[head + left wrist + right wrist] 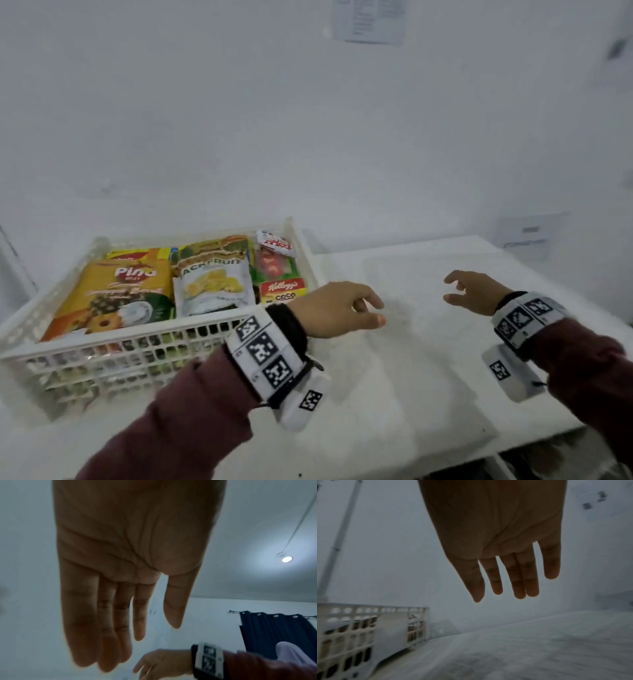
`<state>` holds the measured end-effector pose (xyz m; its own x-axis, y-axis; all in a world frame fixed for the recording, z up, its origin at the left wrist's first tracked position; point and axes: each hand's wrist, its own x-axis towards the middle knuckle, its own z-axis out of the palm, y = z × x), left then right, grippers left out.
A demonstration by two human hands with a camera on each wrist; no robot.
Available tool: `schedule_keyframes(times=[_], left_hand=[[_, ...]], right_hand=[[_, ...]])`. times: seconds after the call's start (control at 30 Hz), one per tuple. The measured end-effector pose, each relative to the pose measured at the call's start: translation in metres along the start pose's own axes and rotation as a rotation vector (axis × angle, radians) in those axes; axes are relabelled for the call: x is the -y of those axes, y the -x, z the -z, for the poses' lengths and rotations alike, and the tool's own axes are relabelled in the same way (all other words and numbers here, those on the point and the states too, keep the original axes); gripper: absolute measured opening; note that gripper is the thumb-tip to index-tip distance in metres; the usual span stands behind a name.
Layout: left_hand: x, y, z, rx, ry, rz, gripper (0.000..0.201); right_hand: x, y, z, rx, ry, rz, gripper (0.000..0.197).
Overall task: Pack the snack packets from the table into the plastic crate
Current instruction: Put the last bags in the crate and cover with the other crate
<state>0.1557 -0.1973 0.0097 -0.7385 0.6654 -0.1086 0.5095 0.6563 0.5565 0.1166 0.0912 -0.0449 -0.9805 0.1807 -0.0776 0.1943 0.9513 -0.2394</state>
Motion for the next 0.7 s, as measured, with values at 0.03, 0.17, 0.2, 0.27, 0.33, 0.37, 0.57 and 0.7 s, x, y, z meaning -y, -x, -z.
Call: schedule_keyframes(times=[0.03,0.17,0.2,0.27,0.33,0.37,0.57,0.7], left_hand=[[-0.009,-0.022,-0.015,0.033,-0.009,0.027,0.04],[-0.026,-0.106,-0.059,0.08,-0.093,0.252,0.054],[-0.025,-0.124,-0.064,0.069,-0.119,0.32,0.057],[-0.021,-0.156,-0.073,0.045,-0.186,0.46,0.058],[-0.017,-0.178,-0.079,0.019,-0.246,0.572,0.055],[-0.015,-0.185,-0.082,0.008,-0.261,0.615,0.055],[-0.007,-0.215,-0.096,-0.007,-0.283,0.721,0.042],[-0.013,-0.22,-0.094,-0.072,-0.177,0.786,0.048]], right_hand=[[-0.019,-0.001,0.002,0.0,0.01,-0.025,0.044],[-0.103,-0.013,0.015,0.013,0.07,-0.133,0.051],[-0.123,-0.02,0.019,0.009,0.086,-0.155,0.053],[-0.164,-0.031,0.025,0.004,0.119,-0.203,0.057],[-0.202,-0.041,0.03,0.0,0.145,-0.253,0.062],[-0.218,-0.048,0.032,-0.002,0.155,-0.278,0.063],[-0.279,-0.089,0.028,0.035,0.155,-0.379,0.067],[-0.294,-0.106,0.021,0.066,0.186,-0.349,0.053]])
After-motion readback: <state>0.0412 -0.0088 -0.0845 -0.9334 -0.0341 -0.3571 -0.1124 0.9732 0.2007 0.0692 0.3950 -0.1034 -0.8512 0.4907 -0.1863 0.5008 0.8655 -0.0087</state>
